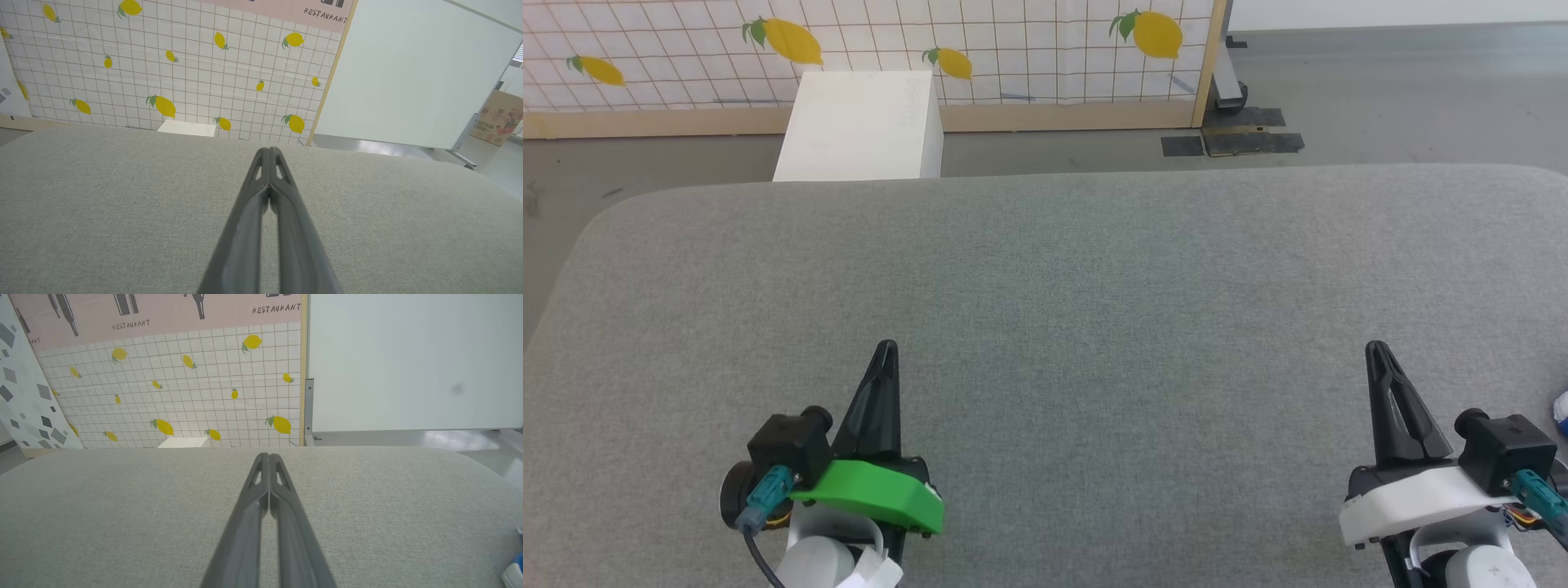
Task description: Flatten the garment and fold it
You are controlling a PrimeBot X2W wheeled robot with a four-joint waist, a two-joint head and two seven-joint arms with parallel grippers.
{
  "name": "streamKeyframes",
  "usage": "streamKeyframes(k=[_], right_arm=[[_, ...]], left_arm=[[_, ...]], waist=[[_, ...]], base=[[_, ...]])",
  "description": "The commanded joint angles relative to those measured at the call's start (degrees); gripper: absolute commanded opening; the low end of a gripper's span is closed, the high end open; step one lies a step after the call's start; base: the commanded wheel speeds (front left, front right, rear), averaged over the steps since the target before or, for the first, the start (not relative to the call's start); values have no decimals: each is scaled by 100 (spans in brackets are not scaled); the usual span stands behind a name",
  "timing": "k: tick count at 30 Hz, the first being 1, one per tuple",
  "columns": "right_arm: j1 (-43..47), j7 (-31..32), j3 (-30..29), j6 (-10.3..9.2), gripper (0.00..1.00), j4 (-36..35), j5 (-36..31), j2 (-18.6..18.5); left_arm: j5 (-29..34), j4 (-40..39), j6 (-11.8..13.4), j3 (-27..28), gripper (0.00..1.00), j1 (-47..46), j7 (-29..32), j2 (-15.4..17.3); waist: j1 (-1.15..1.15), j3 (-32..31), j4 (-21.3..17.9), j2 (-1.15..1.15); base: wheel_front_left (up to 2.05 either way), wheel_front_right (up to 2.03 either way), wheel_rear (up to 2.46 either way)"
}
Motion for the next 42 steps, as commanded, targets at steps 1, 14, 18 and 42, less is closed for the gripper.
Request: streamKeyframes(k=[1,14,18,42], right_arm=[[0,1,0,0,0,0,0,0],[8,87,27,-1,0,-38,-51,2],[11,122,38,-1,0,-53,-72,3],[30,349,109,-3,0,-153,-207,7]], left_arm=[[1,0,0,-1,0,0,1,0],[122,-71,23,53,0,44,115,-1],[172,-99,32,77,0,62,161,-2],[493,-285,92,238,0,177,462,-6]], waist=[[0,0,0,0],[0,-23,14,0],[0,-32,19,0],[0,-91,55,0]], base=[[0,0,0],[0,0,0],[0,0,0],[0,0,0]])
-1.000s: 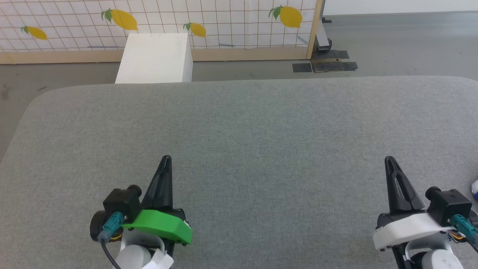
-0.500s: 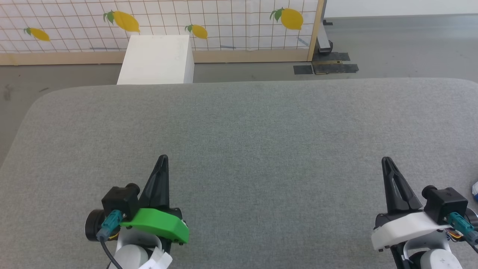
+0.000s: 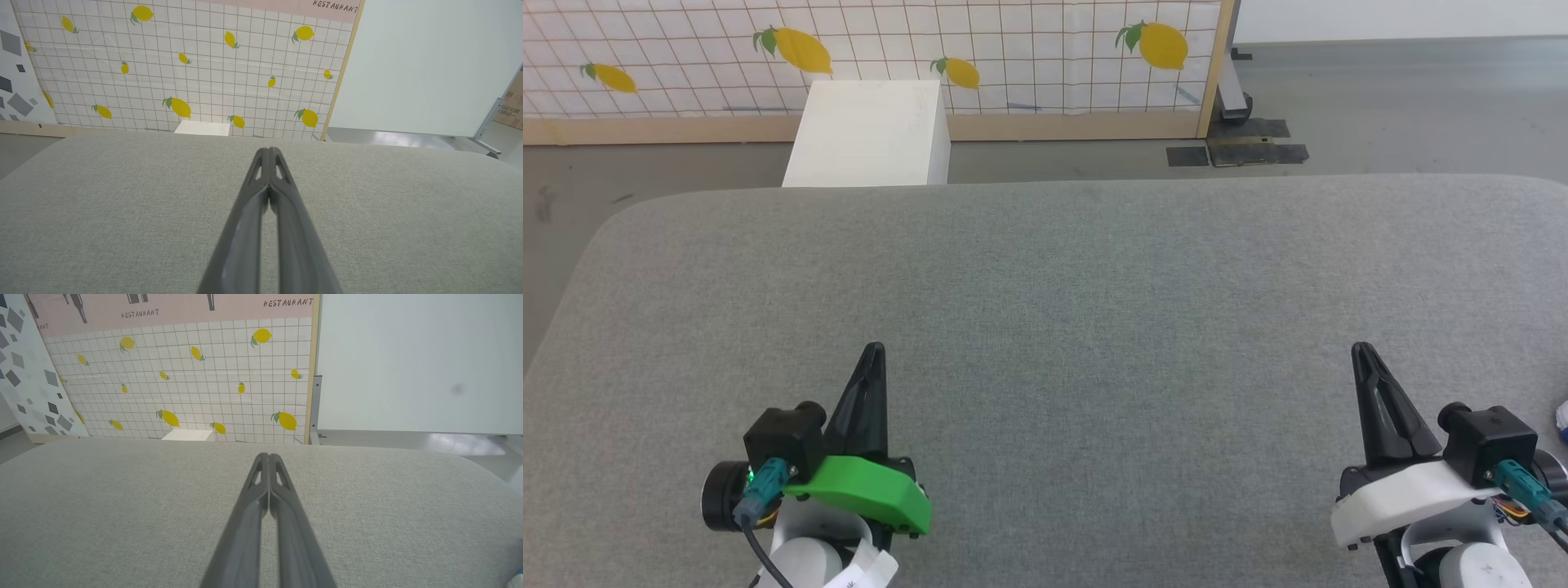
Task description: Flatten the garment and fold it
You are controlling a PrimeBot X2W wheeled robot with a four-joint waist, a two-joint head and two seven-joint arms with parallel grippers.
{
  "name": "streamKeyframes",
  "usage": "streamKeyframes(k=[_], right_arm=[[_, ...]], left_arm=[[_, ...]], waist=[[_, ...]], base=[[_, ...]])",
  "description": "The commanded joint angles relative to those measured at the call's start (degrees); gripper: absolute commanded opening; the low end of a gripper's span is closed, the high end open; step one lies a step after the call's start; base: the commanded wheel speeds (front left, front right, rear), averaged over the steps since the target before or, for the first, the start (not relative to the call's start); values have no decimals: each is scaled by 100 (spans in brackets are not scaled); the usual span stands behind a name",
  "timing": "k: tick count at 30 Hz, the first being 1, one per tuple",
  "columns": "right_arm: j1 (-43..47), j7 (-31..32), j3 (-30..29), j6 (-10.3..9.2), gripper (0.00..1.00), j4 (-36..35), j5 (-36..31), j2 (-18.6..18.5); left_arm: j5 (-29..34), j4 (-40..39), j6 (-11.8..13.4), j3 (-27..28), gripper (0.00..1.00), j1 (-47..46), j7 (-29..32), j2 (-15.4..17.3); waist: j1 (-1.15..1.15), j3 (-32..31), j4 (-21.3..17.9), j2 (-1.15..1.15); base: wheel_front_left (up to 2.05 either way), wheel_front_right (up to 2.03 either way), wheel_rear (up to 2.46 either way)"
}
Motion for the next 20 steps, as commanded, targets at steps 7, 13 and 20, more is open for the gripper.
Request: streamKeyframes(k=[7,13,20], right_arm=[[37,100,36,-4,0,-76,-93,9],[42,153,53,-4,0,-99,-124,10],[47,213,72,-5,0,-126,-160,12]], left_arm=[[196,-98,56,88,0,126,126,-7],[270,-140,70,125,0,153,196,-8],[355,-190,85,167,0,183,275,-9]], waist=[[0,-22,14,0],[0,-36,22,0],[0,-51,31,0]], base=[[0,0,0],[0,0,0],[0,0,0]])
